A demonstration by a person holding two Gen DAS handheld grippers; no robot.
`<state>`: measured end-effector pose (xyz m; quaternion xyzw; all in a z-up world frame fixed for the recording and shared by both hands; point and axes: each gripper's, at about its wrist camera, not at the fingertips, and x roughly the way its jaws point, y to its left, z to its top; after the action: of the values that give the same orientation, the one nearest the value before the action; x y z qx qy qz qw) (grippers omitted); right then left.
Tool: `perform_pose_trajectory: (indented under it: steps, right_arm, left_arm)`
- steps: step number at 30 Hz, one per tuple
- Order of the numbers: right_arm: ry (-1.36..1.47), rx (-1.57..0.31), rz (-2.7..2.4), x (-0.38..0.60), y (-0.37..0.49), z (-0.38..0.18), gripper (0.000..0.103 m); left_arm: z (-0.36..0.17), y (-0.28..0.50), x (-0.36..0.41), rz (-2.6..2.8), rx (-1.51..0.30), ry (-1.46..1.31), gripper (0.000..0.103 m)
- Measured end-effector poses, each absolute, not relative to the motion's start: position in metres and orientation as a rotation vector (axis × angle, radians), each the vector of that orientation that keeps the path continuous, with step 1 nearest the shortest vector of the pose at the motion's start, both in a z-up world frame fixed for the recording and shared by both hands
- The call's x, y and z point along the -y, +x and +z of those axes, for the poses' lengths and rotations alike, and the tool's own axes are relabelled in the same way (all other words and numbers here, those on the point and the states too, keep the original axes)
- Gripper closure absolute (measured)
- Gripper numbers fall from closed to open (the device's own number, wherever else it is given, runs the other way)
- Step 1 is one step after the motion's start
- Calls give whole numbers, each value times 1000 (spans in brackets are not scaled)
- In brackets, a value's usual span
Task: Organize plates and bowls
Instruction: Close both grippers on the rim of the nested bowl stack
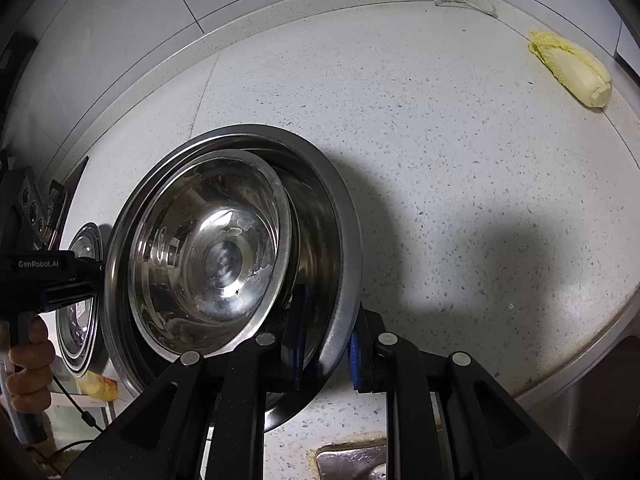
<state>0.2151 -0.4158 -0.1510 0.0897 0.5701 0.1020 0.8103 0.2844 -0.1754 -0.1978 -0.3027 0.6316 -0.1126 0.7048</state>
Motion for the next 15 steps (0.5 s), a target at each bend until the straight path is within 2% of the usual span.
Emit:
perform_pose_trajectory:
  steps: [8, 9, 10, 11, 15]
  right_arm:
    - [190, -1221, 219, 417, 217, -151, 87]
    - [189, -1220, 219, 417, 217, -151, 87]
    - [189, -1220, 221, 418, 217, -151, 87]
    - [187, -1220, 220, 417, 217, -151, 87]
    - [192, -1222, 218, 418, 217, -151, 87]
  left_arm:
    - [-192, 284, 162, -239, -1375, -713, 99]
    - [-189, 284, 161, -232, -1362, -707, 96]
    - [-185, 283, 159, -226, -1342, -697, 83]
    - [-182, 282, 160, -208, -1329, -682, 76]
    - [-175, 282, 161, -198, -1312, -623, 76]
